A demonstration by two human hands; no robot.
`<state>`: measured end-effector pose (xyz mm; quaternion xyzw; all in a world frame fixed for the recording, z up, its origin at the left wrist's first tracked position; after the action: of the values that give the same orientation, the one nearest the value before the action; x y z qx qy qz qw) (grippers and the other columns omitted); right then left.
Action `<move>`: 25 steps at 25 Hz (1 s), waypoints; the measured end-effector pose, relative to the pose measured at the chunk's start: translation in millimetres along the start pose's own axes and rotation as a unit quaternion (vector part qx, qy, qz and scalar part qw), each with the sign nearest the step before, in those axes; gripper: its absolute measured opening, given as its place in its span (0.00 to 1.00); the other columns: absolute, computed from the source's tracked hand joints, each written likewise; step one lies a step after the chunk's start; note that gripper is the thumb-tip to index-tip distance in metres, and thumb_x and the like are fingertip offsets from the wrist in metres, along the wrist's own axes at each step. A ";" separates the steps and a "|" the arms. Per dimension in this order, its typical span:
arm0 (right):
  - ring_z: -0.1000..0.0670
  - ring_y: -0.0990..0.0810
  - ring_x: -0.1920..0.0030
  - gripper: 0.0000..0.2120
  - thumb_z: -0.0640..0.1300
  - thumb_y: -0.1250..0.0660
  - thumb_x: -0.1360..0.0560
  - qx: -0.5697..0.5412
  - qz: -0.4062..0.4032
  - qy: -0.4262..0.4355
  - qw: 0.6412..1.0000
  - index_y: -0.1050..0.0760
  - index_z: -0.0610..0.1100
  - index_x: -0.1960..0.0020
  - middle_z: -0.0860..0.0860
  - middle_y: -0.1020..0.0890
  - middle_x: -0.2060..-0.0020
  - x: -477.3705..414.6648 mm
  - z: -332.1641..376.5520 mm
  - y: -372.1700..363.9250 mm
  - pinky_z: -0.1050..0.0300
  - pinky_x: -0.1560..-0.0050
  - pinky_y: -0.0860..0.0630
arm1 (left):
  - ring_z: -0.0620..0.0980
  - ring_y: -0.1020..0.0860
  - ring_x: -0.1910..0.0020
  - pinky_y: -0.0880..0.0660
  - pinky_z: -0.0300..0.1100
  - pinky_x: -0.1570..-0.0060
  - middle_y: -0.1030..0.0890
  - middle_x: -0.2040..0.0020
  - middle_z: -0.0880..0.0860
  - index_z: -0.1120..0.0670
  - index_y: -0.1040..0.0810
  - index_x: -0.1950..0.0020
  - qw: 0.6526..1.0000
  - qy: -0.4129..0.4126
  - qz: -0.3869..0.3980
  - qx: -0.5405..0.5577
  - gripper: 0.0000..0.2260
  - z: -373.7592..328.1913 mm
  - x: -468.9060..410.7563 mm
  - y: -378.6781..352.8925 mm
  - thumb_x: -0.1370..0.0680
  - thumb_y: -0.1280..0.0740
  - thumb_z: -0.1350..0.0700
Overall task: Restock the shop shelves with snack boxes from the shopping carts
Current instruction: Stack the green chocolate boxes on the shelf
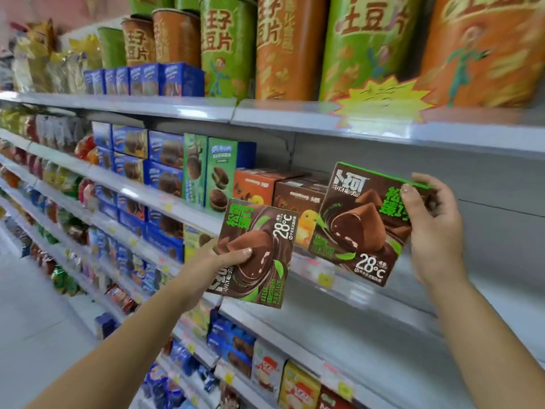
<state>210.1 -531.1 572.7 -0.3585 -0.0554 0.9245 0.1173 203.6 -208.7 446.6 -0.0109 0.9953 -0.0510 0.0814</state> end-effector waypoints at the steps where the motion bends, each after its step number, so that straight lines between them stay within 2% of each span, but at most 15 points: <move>1: 0.64 0.21 0.61 0.08 0.41 0.35 0.21 0.020 -0.006 0.020 1.000 0.27 0.52 0.44 0.55 0.22 0.55 -8.7 5.4 14.0 0.69 0.62 0.24 | 0.50 0.15 0.53 0.23 0.43 0.51 0.13 0.51 0.51 0.51 0.20 0.45 1.000 -0.006 0.011 -0.004 0.19 -5.6 -4.5 -12.8 0.33 0.22 0.54; 3: 0.62 0.20 0.57 0.10 0.43 0.34 0.21 0.062 -0.001 0.023 0.998 0.28 0.57 0.45 0.51 0.21 0.50 -21.9 -4.5 28.4 0.66 0.61 0.22 | 0.43 0.15 0.58 0.25 0.40 0.54 0.13 0.57 0.44 0.48 0.22 0.48 1.000 -0.018 0.016 -0.007 0.12 -11.2 -12.0 -25.1 0.30 0.26 0.55; 4: 0.58 0.19 0.53 0.11 0.45 0.34 0.21 0.091 0.006 0.011 0.996 0.28 0.61 0.46 0.50 0.22 0.46 -27.1 -16.8 31.3 0.61 0.56 0.20 | 0.43 0.15 0.57 0.25 0.41 0.54 0.13 0.56 0.44 0.49 0.22 0.47 1.000 -0.018 0.024 -0.004 0.14 -14.1 -13.1 -31.7 0.31 0.25 0.53; 6: 0.48 0.19 0.47 0.10 0.49 0.34 0.22 0.148 0.028 -0.031 0.988 0.29 0.65 0.47 0.47 0.23 0.42 -32.7 -46.5 30.2 0.47 0.48 0.19 | 0.47 0.15 0.52 0.24 0.44 0.50 0.14 0.50 0.48 0.50 0.22 0.42 0.999 -0.018 0.032 -0.008 0.28 -15.6 -16.5 -35.8 0.39 0.19 0.44; 8: 0.46 0.19 0.49 0.10 0.48 0.35 0.21 0.128 0.033 -0.085 0.988 0.30 0.61 0.44 0.45 0.23 0.42 -34.5 -73.4 27.2 0.51 0.55 0.18 | 0.47 0.15 0.52 0.25 0.45 0.49 0.14 0.50 0.48 0.48 0.22 0.44 1.000 -0.018 0.017 -0.013 0.34 -12.8 -19.9 -29.8 0.47 0.18 0.39; 10: 0.54 0.20 0.54 0.13 0.44 0.36 0.20 0.089 0.024 -0.111 0.990 0.32 0.54 0.38 0.45 0.24 0.42 -36.3 -83.6 22.0 0.65 0.62 0.22 | 0.51 0.17 0.49 0.25 0.43 0.50 0.14 0.52 0.48 0.48 0.22 0.47 1.000 -0.016 0.008 -0.008 0.24 -13.8 -21.2 -24.2 0.39 0.19 0.47; 11: 0.57 0.21 0.53 0.16 0.43 0.36 0.20 0.087 0.025 -0.116 0.989 0.33 0.53 0.35 0.46 0.25 0.40 -38.5 -87.0 18.4 0.68 0.59 0.23 | 0.52 0.17 0.48 0.25 0.43 0.51 0.14 0.53 0.47 0.49 0.22 0.47 1.000 -0.020 0.001 -0.005 0.21 -14.8 -22.2 -19.5 0.36 0.20 0.52; 12: 0.57 0.22 0.47 0.20 0.43 0.35 0.21 0.088 0.036 -0.120 0.988 0.35 0.53 0.31 0.48 0.28 0.38 -39.5 -89.7 13.6 0.67 0.52 0.23 | 0.53 0.17 0.48 0.24 0.44 0.49 0.13 0.53 0.46 0.50 0.22 0.45 1.000 -0.018 -0.002 -0.003 0.21 -15.6 -22.8 -16.6 0.36 0.20 0.53; 14: 0.51 0.25 0.38 0.24 0.44 0.35 0.21 0.087 0.052 -0.131 0.986 0.38 0.55 0.28 0.51 0.32 0.35 -38.0 -95.2 5.8 0.54 0.37 0.26 | 0.51 0.16 0.48 0.23 0.46 0.46 0.14 0.48 0.49 0.50 0.21 0.42 1.000 -0.015 0.009 -0.010 0.25 -16.9 -24.1 -14.9 0.37 0.20 0.50; 17: 0.52 0.26 0.41 0.25 0.45 0.36 0.20 0.094 0.055 -0.141 0.984 0.41 0.54 0.26 0.47 0.35 0.28 -34.8 -91.1 0.9 0.53 0.39 0.29 | 0.48 0.15 0.52 0.23 0.43 0.50 0.14 0.51 0.48 0.47 0.22 0.48 0.999 -0.020 0.023 -0.016 0.28 -22.6 -22.4 -16.9 0.43 0.17 0.44; 19: 0.55 0.25 0.47 0.30 0.51 0.35 0.22 0.104 0.079 -0.182 0.975 0.44 0.54 0.24 0.46 0.38 0.26 -32.3 -88.0 -1.6 0.54 0.42 0.31 | 0.50 0.17 0.47 0.24 0.44 0.48 0.15 0.46 0.50 0.46 0.23 0.47 0.999 -0.017 0.015 -0.037 0.31 -25.3 -24.6 -18.0 0.47 0.18 0.43; 20: 0.54 0.25 0.46 0.34 0.57 0.35 0.24 0.132 0.083 -0.187 0.970 0.46 0.54 0.23 0.46 0.38 0.26 -30.7 -84.8 1.3 0.53 0.41 0.32 | 0.50 0.19 0.44 0.24 0.46 0.45 0.17 0.42 0.50 0.45 0.24 0.43 0.998 -0.021 0.016 -0.053 0.33 -27.3 -25.7 -18.9 0.46 0.19 0.42; 22: 0.50 0.29 0.35 0.38 0.64 0.35 0.28 0.231 0.035 -0.082 0.969 0.44 0.53 0.24 0.48 0.34 0.28 -27.8 -59.4 13.8 0.50 0.34 0.34 | 0.51 0.20 0.41 0.25 0.51 0.38 0.19 0.38 0.50 0.47 0.25 0.36 0.995 -0.024 0.045 -0.090 0.39 -33.7 -26.7 -28.0 0.45 0.20 0.39; 23: 0.51 0.31 0.32 0.32 0.63 0.35 0.26 0.253 0.016 0.013 0.967 0.40 0.53 0.26 0.50 0.32 0.31 -23.8 -36.7 13.7 0.51 0.32 0.34 | 0.51 0.20 0.41 0.26 0.52 0.36 0.19 0.38 0.49 0.47 0.25 0.35 0.992 -0.027 0.066 -0.108 0.39 -37.8 -27.2 -34.4 0.43 0.20 0.39; 25: 0.57 0.29 0.35 0.23 0.58 0.36 0.25 0.225 0.080 0.136 0.962 0.35 0.58 0.31 0.55 0.29 0.36 -10.8 4.6 -5.4 0.59 0.36 0.31 | 0.51 0.18 0.44 0.25 0.53 0.36 0.17 0.42 0.49 0.47 0.24 0.37 0.979 -0.034 0.128 -0.153 0.34 -51.7 -24.5 -57.7 0.40 0.21 0.41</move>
<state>215.7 -528.8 584.1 -0.4483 0.1991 0.8621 0.1274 220.1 -260.2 507.3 0.1022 0.9812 0.1127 0.1189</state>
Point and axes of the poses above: each hand's wrist, its own x-axis away from the middle knuckle, its own y-axis out of the back of the hand, z = x × y, the point moved 7 cm from there along -x, towards the middle knuckle
